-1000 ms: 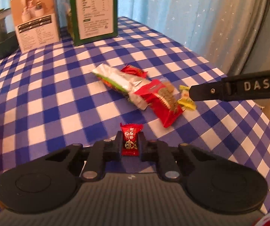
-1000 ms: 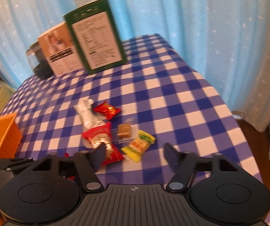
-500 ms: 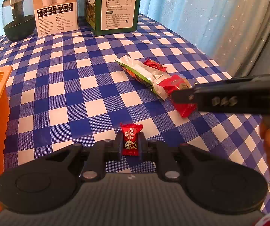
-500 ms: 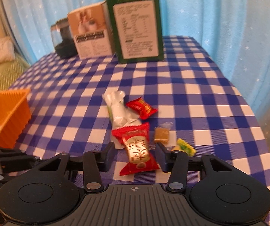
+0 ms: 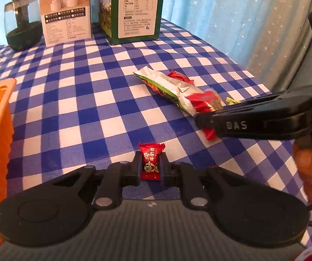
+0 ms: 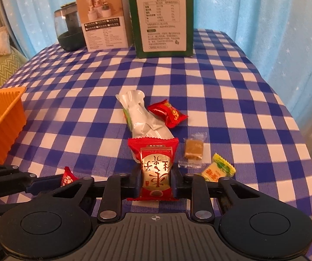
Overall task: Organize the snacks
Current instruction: 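Grasp the large red white-labelled packet with the right tool while the left tool holds its candy, then carry both red snacks over the orange tray and open both tools to drop them, then lift both open tools away from the tray back toward the snack pile, then lower the right tool onto the yellow-green candy and close it, then grasp the white-wrapped snack with the left tool while the right tool holds the yellow candy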
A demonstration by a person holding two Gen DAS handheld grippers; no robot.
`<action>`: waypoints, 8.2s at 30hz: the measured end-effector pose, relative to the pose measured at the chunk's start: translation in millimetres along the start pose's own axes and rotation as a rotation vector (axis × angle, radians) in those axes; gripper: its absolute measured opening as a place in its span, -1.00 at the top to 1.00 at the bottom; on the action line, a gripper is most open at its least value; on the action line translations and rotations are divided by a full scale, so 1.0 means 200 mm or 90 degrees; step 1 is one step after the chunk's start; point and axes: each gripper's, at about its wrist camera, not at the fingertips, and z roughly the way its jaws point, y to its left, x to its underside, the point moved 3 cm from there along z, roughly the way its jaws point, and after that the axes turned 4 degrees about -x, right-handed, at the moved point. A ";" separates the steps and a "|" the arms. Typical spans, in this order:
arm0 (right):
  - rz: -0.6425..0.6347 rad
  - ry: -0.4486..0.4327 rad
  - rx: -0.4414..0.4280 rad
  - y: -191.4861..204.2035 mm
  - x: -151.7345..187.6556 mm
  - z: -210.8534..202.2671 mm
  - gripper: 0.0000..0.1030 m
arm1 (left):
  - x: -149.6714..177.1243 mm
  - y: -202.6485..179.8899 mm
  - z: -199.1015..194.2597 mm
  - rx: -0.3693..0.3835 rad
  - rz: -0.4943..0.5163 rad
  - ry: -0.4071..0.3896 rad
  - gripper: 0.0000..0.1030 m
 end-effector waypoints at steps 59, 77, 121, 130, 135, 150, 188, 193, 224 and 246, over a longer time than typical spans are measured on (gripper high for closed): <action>-0.088 -0.064 -0.163 1.24 0.52 -0.79 0.50 | 0.64 0.68 -1.46 -0.149 -0.137 -0.090 0.73; -0.109 -0.018 -0.181 1.33 0.18 -0.37 0.50 | 0.40 1.05 -1.11 -0.141 -0.126 -0.064 0.73; -0.005 -0.070 -0.203 1.10 -0.04 -0.22 -0.25 | 0.36 1.13 -0.99 -0.148 -0.184 -0.066 -0.13; 0.056 -0.074 -0.149 0.90 0.25 -0.54 -0.25 | 0.40 0.89 -1.15 -0.133 -0.179 -0.080 -0.46; 0.091 -0.093 -0.128 0.79 0.37 -0.75 -0.25 | 0.41 0.75 -1.26 -0.099 -0.198 -0.098 -0.58; 0.127 -0.118 -0.038 0.51 0.64 -1.14 -0.25 | 0.43 0.30 -1.41 -0.048 -0.172 -0.124 -0.73; 0.177 -0.150 0.026 0.12 0.61 -1.15 -0.25 | 0.22 -0.07 -1.08 0.001 -0.108 -0.088 -0.74; 0.176 -0.151 0.025 0.00 0.50 -0.98 -0.24 | 0.13 -0.07 -0.88 0.008 -0.098 -0.084 -0.74; 0.118 -0.093 0.067 -0.25 0.07 -0.09 0.27 | -0.15 0.02 -0.06 0.010 -0.095 -0.048 -0.63; 0.090 -0.095 0.071 -0.27 0.04 -0.06 0.74 | -0.16 0.03 0.00 0.019 -0.106 -0.029 -0.63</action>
